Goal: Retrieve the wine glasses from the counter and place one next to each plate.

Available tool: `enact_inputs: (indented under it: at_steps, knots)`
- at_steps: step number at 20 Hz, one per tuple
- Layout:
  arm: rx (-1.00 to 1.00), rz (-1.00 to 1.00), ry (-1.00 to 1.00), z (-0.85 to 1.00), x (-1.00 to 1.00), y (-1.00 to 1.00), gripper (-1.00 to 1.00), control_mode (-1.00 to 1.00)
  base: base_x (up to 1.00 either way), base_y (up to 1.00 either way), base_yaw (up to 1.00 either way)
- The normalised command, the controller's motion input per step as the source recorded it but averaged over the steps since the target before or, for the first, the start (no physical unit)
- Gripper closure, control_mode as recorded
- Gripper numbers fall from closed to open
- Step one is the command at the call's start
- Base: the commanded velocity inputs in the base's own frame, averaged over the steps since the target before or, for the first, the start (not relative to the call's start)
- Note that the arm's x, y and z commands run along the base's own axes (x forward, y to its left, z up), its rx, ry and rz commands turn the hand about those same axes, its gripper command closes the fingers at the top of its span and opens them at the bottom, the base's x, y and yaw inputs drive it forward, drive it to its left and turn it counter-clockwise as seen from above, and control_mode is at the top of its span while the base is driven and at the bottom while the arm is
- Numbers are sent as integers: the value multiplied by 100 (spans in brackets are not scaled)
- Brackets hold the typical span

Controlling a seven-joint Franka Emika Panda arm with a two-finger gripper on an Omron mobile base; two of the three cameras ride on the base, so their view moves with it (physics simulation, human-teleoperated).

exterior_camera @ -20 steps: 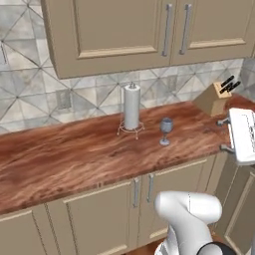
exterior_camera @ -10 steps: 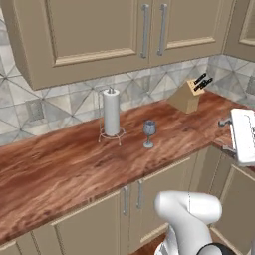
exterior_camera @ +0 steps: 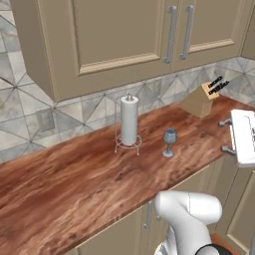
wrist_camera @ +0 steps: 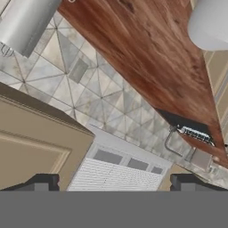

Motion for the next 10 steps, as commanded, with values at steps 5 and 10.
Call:
enact_inputs:
  at_steps: [5, 10]
  knots:
    - [0, 0, 0, 0, 0, 0, -100, 100, 9, 1, -26]
    - [0, 0, 0, 0, 0, 0, -100, 100, 17, 4, -31]
